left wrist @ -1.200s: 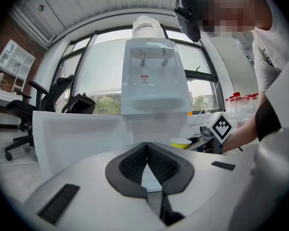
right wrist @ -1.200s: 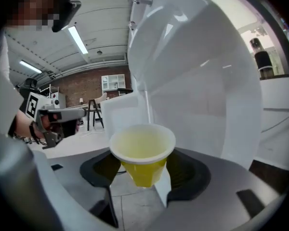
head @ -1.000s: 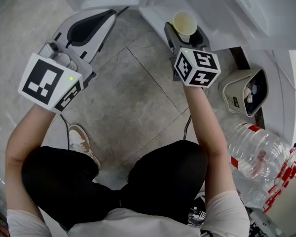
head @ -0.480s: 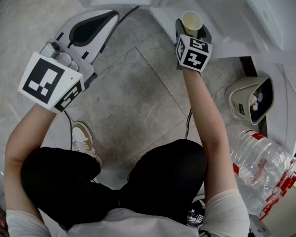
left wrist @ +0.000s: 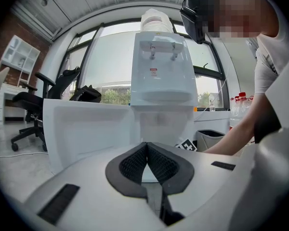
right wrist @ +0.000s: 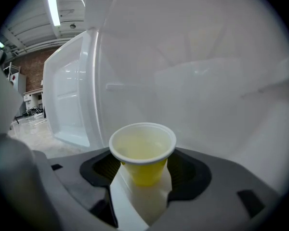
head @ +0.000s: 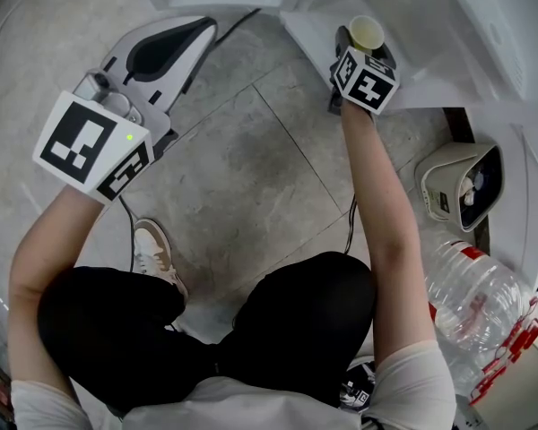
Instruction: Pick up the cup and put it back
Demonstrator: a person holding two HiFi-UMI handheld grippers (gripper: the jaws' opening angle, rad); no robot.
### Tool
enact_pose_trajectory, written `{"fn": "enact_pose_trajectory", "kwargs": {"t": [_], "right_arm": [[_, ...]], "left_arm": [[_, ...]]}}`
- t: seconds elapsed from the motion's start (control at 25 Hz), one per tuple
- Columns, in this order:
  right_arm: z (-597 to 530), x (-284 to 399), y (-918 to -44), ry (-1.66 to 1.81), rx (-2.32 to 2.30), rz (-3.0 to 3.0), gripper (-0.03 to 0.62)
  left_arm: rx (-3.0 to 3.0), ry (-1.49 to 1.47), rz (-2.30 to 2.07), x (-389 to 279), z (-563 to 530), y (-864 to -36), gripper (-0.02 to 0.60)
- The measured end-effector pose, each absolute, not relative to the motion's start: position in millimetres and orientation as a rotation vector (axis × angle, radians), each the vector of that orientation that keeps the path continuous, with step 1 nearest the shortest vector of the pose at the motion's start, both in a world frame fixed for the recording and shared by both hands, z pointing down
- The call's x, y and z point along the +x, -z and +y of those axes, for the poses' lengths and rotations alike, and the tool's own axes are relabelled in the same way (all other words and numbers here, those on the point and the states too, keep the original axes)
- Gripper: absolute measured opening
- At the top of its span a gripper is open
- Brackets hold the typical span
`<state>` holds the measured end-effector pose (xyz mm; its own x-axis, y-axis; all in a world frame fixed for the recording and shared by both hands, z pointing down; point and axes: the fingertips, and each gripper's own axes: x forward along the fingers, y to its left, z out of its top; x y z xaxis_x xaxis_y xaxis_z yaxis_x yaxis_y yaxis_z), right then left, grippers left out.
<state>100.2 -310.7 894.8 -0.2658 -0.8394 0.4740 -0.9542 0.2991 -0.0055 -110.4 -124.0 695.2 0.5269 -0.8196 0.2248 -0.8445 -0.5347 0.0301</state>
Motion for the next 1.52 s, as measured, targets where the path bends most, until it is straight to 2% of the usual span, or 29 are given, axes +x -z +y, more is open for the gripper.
{"fn": "enact_pose_trajectory", "kwargs": {"t": [0.24, 0.48, 0.68, 1.52], "right_arm": [[-312.6, 99.7, -894.8, -0.464, 1.638, -2.200, 0.304], [-312.5, 99.4, -894.3, -0.551, 1.648, -2.230, 0.357], [-304.6, 98.3, -893.3, -0.593, 1.656, -2.233, 0.373], [-253.5, 90.9, -884.4, -0.806, 1.568, -2.307, 0.373]], "left_arm": [[2.622, -0.278, -1.434, -109.1, -123.3, -694.0, 0.023], [2.623, -0.262, -1.429, -109.2, -119.6, -691.8, 0.023], [2.632, -0.262, -1.427, -107.0, -116.5, -687.1, 0.023], [2.655, -0.214, -1.371, -88.6, -115.1, -693.6, 0.023]]}}
